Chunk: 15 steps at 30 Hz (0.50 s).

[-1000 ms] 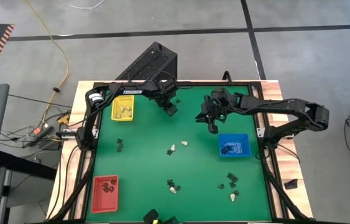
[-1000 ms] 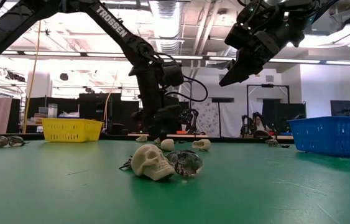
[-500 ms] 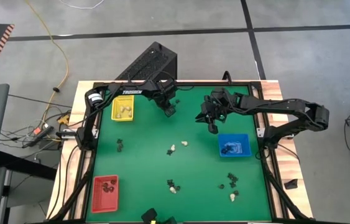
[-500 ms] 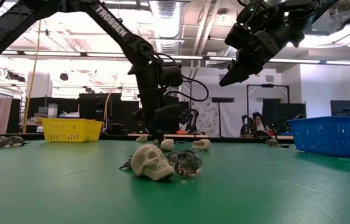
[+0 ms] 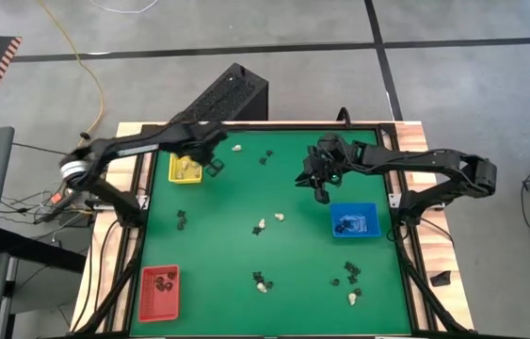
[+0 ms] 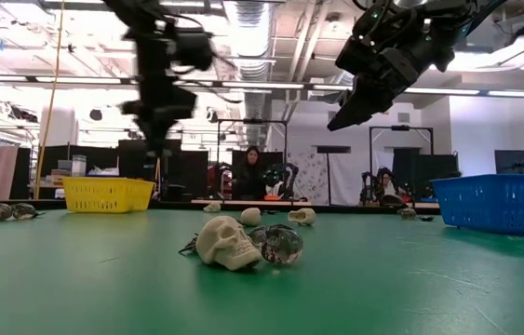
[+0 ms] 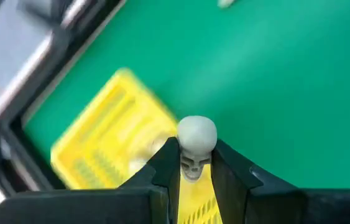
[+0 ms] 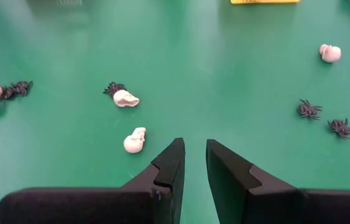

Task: Sort Halloween decoration
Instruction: Put the white skull toy into the yellow bin

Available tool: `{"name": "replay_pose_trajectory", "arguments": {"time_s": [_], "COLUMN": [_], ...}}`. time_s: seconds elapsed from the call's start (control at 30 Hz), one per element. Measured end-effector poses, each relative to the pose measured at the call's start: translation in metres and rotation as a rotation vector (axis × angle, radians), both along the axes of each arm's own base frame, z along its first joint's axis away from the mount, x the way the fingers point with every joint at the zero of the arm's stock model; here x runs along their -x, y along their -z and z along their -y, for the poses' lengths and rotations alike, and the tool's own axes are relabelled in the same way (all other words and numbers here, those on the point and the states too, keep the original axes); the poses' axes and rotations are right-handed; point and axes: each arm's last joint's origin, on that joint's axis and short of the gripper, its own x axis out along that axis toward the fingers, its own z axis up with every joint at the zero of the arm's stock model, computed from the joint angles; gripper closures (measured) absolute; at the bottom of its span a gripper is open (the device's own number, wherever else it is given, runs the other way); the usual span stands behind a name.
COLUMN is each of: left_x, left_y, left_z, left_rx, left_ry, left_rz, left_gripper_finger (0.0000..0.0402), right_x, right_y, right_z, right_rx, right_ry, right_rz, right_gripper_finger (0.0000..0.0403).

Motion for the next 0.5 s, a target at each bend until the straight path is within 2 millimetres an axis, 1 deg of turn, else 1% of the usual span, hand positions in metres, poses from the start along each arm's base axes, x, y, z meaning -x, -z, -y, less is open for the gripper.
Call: {"name": "replay_pose_trajectory", "arguments": {"time_s": [0.1,0.2,0.3,0.5], "left_x": [0.028,0.043,0.047,0.05], "left_y": [0.011,0.023,0.03,0.033], "left_z": [0.007,0.009,0.008,0.006], "left_rx": [0.008,-0.006,-0.031,-0.05], "left_ry": [-0.091,-0.13,-0.128,-0.119], "left_rz": [0.062,0.146,0.178,0.127], "left_gripper_finger": [0.0345,0.0338,0.0314,0.0241], "right_x": [-0.004,-0.008,-0.01,-0.01], "right_y": [0.004,0.009,0.011,0.009], "right_z": [0.001,0.003,0.004,0.004], "right_rx": [0.006,0.005,0.006,-0.043], "right_ry": [-0.006,-0.007,-0.006,0.032], "right_rz": [-0.005,-0.01,-0.007,0.006], "right_gripper_finger": [0.0305,0.0305,0.0305,0.0305]}}
